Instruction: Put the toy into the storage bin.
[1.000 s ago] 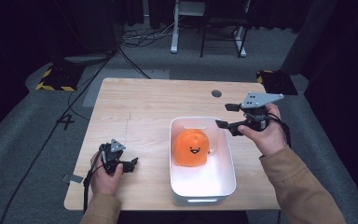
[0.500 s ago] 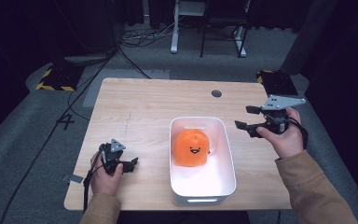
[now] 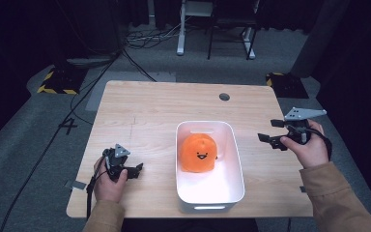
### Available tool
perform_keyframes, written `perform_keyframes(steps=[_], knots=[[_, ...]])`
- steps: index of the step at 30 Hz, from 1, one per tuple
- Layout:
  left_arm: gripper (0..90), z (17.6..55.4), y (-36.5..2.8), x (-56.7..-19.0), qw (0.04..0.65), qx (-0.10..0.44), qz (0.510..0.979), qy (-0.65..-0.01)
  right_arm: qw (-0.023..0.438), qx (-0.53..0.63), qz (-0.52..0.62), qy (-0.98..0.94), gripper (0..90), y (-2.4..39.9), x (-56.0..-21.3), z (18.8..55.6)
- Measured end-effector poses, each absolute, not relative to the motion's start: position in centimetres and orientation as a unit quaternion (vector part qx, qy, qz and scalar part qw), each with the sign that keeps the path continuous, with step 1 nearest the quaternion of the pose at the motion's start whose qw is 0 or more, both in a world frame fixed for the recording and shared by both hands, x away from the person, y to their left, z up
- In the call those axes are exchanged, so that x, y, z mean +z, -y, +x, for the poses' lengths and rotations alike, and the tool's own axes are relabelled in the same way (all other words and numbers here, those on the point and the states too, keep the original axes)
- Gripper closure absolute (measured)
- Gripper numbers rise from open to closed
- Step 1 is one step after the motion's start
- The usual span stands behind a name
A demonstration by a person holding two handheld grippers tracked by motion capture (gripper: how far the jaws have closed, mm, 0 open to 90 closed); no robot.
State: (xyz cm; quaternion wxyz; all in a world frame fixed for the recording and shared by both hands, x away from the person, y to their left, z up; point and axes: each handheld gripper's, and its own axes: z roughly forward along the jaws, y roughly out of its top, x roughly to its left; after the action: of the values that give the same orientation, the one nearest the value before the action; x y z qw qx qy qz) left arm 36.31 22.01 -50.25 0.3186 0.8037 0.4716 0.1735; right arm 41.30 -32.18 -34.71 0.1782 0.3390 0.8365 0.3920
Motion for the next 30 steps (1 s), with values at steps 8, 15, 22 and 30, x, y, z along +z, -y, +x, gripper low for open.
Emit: perform_keyframes(steps=[8,15,22,30], knots=[[11.9,36.3,-22.0,-50.2,0.319,0.174,0.804,-0.472,0.160,0.387,0.360,-0.833,21.1,34.2,-37.5,41.9],[11.9,36.3,-22.0,-50.2,0.319,0.173,0.804,-0.472,0.155,0.375,0.372,-0.835,21.6,35.2,-40.1,42.0],[11.9,36.3,-22.0,-50.2,0.319,0.174,0.804,-0.472,0.144,0.351,0.389,-0.840,21.7,35.8,-42.8,41.9],[11.9,36.3,-22.0,-50.2,0.319,0.174,0.804,-0.472,0.135,0.341,0.402,-0.839,23.5,36.3,-46.0,41.4]])
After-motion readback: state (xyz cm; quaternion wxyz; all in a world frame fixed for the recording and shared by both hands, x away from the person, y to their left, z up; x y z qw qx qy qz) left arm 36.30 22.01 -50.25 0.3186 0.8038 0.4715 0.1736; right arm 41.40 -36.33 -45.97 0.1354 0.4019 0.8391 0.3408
